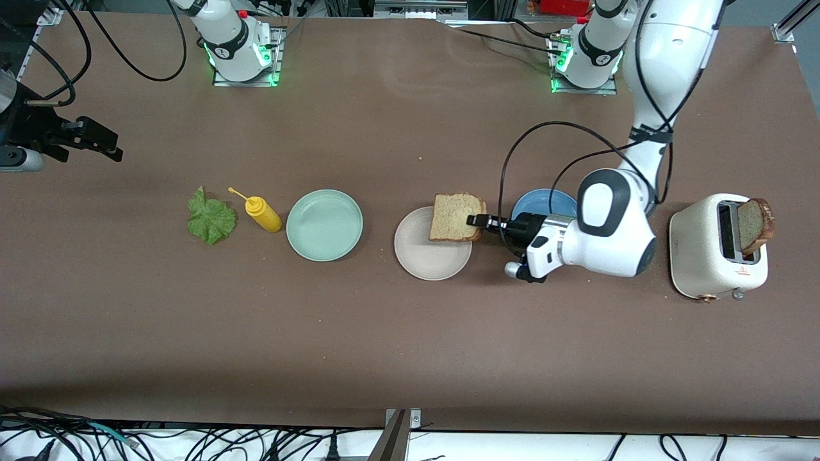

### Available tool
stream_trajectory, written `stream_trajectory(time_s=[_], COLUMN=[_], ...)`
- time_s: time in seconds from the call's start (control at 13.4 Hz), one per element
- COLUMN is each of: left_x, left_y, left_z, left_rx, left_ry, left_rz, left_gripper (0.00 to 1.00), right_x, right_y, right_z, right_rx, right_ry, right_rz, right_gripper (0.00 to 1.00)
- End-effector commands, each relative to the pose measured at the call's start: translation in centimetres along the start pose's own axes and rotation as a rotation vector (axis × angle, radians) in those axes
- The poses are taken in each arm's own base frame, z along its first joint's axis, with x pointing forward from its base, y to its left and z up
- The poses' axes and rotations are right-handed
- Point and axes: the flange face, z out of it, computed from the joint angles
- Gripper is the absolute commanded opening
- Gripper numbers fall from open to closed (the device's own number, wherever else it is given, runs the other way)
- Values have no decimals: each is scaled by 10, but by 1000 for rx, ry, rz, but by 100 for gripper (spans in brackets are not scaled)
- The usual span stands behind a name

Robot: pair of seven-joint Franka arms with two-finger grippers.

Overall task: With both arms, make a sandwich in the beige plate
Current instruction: 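Carry the toast over the beige plate and lower it with the left gripper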

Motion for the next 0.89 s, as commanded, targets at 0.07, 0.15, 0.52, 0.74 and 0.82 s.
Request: stream_trajectory(time_s=[0.07, 0.15, 0.52, 0.74, 0.82], left_x=[15, 17, 24, 23, 24], left_y=[6, 5, 4, 5, 8], left_z=[22, 29, 49, 60, 63], left_rx=[-33, -32, -15, -17, -10], left_ry=[55, 61, 116, 107, 114], left_rz=[23, 19, 11, 10, 14], left_gripper=[0, 0, 0, 0, 0], right_x=[-5, -4, -4, -5, -4], right_y=[2, 2, 2, 6, 7], right_z=[-6, -6, -6, -6, -6], right_rx=[11, 11, 10, 12, 12], right_ry=[0, -2, -2, 0, -2], right_rz=[-6, -6, -7, 2, 3], right_gripper=[100, 100, 100, 100, 100])
